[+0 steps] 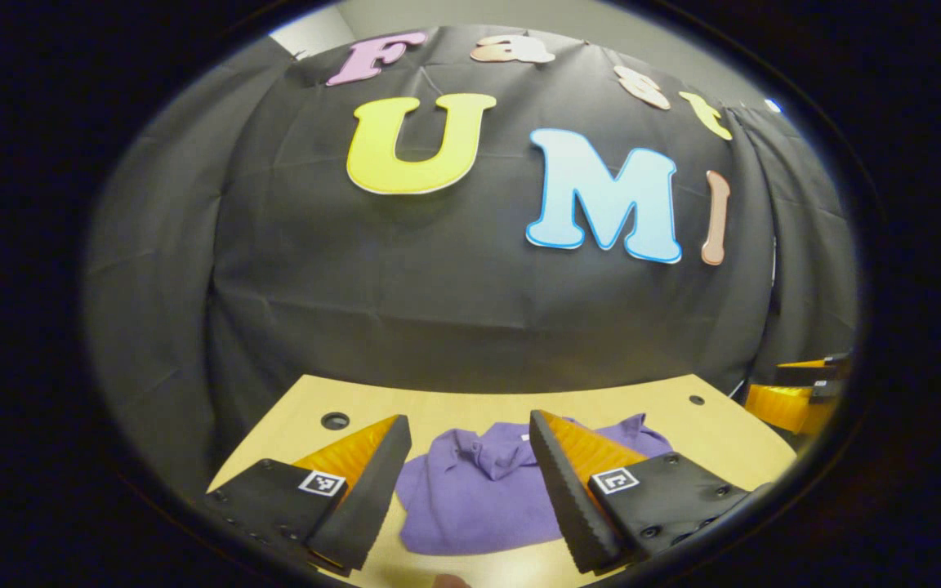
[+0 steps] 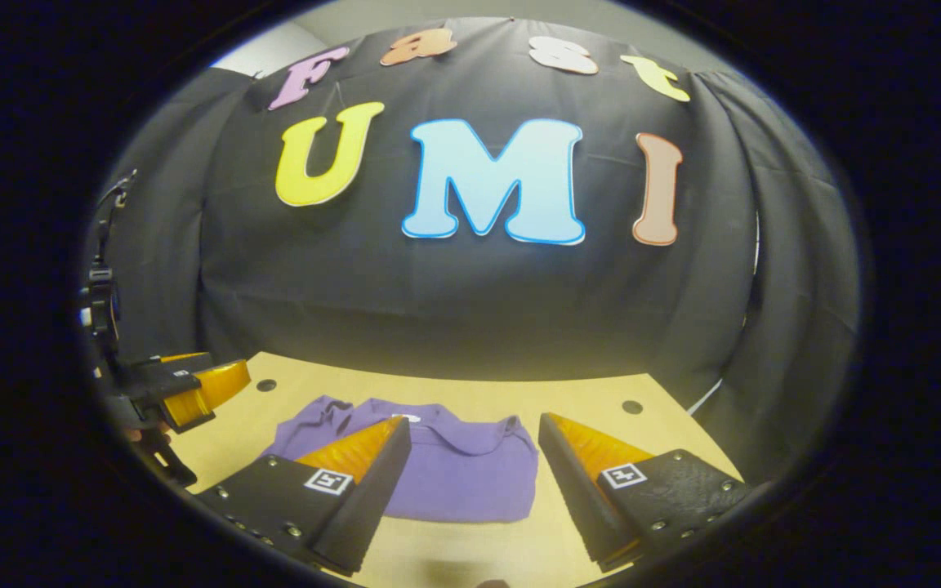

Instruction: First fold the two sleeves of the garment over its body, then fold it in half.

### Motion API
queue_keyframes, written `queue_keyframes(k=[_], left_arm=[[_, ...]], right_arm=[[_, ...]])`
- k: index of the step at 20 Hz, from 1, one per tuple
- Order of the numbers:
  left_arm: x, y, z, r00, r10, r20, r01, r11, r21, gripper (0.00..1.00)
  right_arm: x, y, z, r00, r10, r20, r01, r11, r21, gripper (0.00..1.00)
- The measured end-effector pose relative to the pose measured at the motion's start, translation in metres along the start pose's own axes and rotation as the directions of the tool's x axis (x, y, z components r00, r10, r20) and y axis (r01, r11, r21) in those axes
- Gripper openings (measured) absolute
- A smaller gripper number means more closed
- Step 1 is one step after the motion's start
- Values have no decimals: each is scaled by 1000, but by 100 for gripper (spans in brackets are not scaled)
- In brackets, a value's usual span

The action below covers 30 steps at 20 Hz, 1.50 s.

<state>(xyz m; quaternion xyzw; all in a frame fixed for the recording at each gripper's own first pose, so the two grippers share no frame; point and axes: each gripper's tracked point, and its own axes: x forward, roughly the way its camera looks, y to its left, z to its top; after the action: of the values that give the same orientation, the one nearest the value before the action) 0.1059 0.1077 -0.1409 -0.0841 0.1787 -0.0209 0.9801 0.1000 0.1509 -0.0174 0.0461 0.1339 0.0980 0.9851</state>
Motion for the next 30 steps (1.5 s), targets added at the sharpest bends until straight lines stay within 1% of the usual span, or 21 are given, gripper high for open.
queue_keyframes(k=[1,2,4,7,10,11,13,14,16,21,29,30], left_arm=[[-10,-2,4,1000,-4,9,4,1000,8,92],[-21,-3,9,1000,-5,23,5,1000,17,94],[-38,-5,18,999,7,50,-9,999,50,92],[-60,-19,29,996,-7,90,-3,994,105,92],[-82,-29,41,992,-22,127,8,994,110,92],[-87,-30,45,990,-19,137,4,994,110,93],[-93,-34,49,989,-23,143,6,993,115,93],[-97,-37,50,988,-22,150,4,993,118,92],[-99,-41,54,987,-16,160,-3,993,121,92],[-101,-52,57,986,-20,165,-1,993,122,92],[-97,-52,55,987,-11,161,-10,992,128,92],[-100,-53,56,987,-12,162,-8,992,125,92]], right_arm=[[-7,1,-10,1000,-6,6,6,1000,-4,94],[-16,4,-7,1000,-10,16,10,1000,-3,94],[-31,11,1,999,-16,41,15,1000,11,94],[-49,10,10,997,-29,71,27,999,20,94],[-61,5,15,994,-44,100,42,999,21,94],[-64,3,15,993,-50,104,47,999,27,94],[-70,-3,15,992,-56,113,51,998,43,94],[-72,-7,15,991,-61,121,55,997,51,94],[-77,-17,21,986,-76,151,67,996,63,94],[-87,-33,32,970,-105,219,98,994,43,94],[-85,-19,41,966,-73,248,76,997,1,94],[-85,-17,41,966,-67,250,70,998,0,90]])
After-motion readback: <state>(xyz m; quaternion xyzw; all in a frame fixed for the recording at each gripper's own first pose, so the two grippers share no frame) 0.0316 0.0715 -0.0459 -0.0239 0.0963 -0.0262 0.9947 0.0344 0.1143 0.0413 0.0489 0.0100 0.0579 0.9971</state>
